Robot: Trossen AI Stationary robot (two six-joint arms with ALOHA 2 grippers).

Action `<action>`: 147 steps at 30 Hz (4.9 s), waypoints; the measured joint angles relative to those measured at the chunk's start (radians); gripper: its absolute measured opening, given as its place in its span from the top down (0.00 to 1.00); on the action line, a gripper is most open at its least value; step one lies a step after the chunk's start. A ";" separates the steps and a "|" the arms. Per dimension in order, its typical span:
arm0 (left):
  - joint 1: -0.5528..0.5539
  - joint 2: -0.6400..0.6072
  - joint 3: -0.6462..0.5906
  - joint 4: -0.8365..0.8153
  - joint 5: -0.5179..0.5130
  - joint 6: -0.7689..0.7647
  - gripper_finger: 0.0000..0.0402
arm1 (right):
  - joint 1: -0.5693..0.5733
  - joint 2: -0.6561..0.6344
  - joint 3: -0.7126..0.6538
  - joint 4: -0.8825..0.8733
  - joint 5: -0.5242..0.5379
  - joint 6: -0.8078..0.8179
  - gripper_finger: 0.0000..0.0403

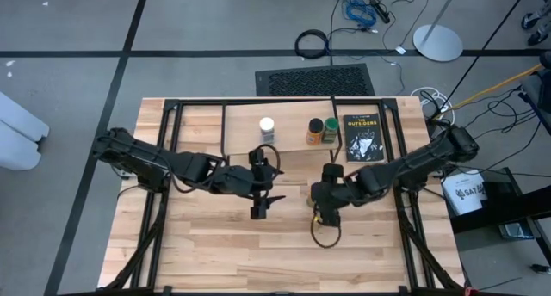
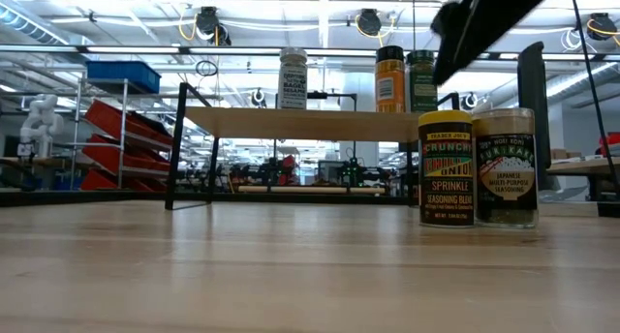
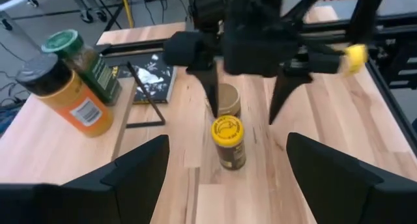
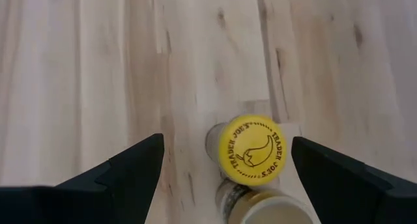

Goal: Shelf spices
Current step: Put the yellow seasoning bottle on the shelf

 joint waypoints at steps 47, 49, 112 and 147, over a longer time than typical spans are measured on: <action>-0.055 0.003 -0.002 -0.070 -0.060 -0.039 0.20 | -0.192 0.042 -0.137 0.175 -0.321 -0.105 0.43; -0.054 0.003 -0.017 -0.068 -0.099 -0.076 0.20 | -0.192 0.043 -0.120 0.173 -0.343 -0.105 0.44; 0.019 0.155 -0.340 0.566 0.037 -0.200 0.11 | -0.183 0.040 0.116 0.240 -0.343 -0.287 0.44; 0.020 0.154 -0.341 0.586 0.066 -0.171 0.41 | -0.183 0.040 0.116 0.242 -0.339 -0.284 0.43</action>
